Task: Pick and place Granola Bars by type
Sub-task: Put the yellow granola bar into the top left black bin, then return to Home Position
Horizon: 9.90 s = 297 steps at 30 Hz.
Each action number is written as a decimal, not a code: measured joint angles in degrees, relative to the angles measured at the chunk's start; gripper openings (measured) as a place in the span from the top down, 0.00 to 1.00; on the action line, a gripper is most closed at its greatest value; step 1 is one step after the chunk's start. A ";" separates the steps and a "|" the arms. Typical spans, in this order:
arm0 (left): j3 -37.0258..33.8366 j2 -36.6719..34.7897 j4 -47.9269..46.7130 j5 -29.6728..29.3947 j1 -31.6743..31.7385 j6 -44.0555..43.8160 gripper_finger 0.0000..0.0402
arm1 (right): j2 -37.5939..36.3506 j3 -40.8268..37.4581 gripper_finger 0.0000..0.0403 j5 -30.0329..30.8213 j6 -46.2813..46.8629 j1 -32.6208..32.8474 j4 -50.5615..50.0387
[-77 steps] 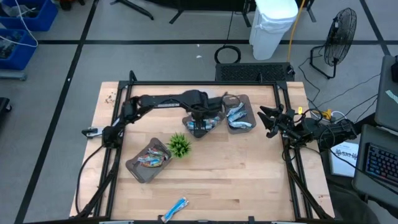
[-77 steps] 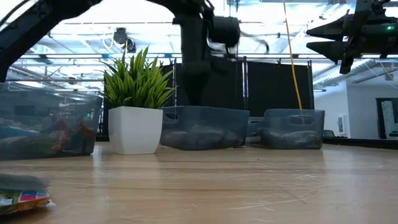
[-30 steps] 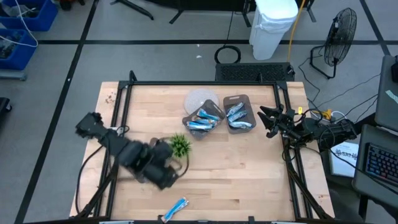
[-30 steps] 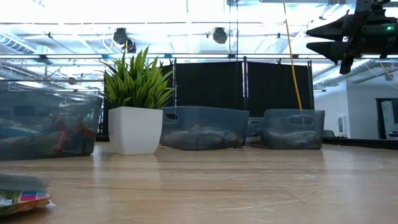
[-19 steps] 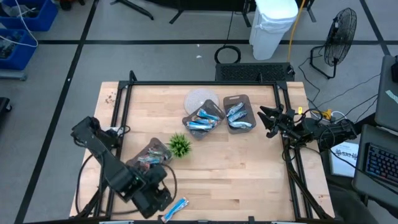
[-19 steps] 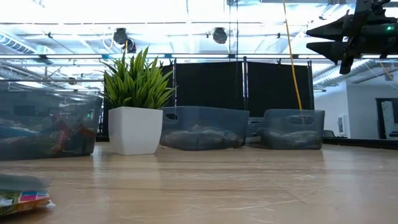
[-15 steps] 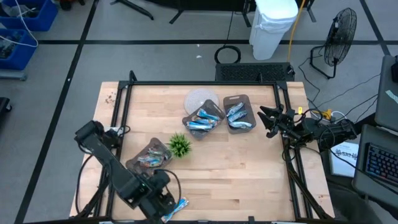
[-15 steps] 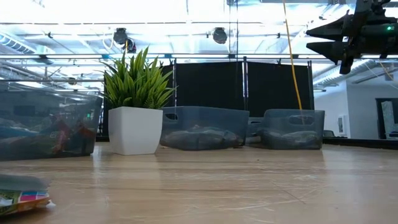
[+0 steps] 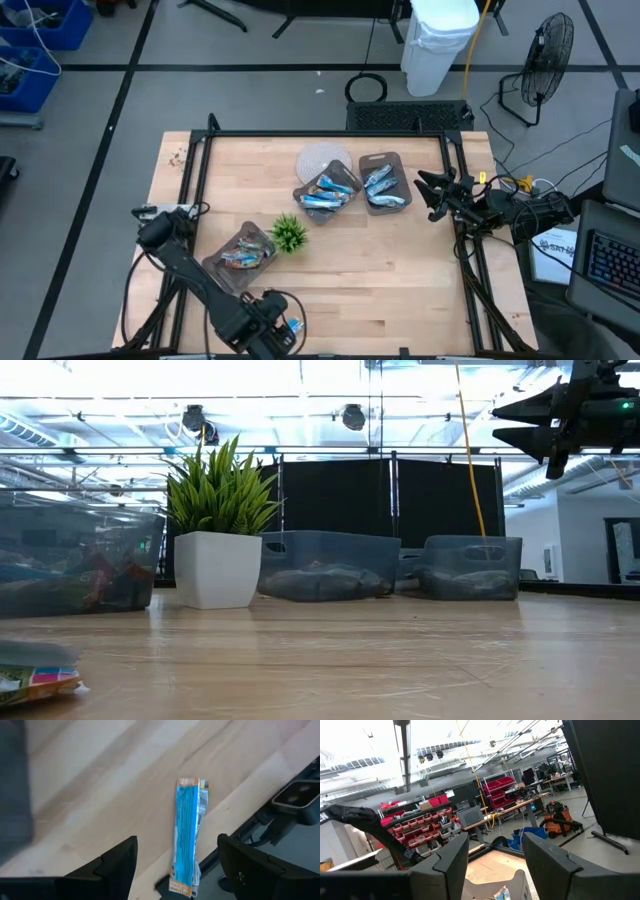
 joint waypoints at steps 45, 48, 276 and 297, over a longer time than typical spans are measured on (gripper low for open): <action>-3.52 10.94 18.79 8.20 2.32 5.25 0.32 | 0.00 0.00 0.55 0.00 -0.02 0.01 0.02; -3.52 10.94 18.79 8.24 2.32 5.26 0.32 | 0.01 0.01 0.55 0.00 0.00 -0.01 0.00; -64.70 -74.08 56.69 20.01 42.21 84.19 0.10 | 0.17 0.02 0.55 0.00 -0.02 0.01 0.00; -89.02 -97.69 62.72 14.70 37.84 77.13 0.10 | 0.17 0.01 0.55 0.00 -0.01 0.01 0.01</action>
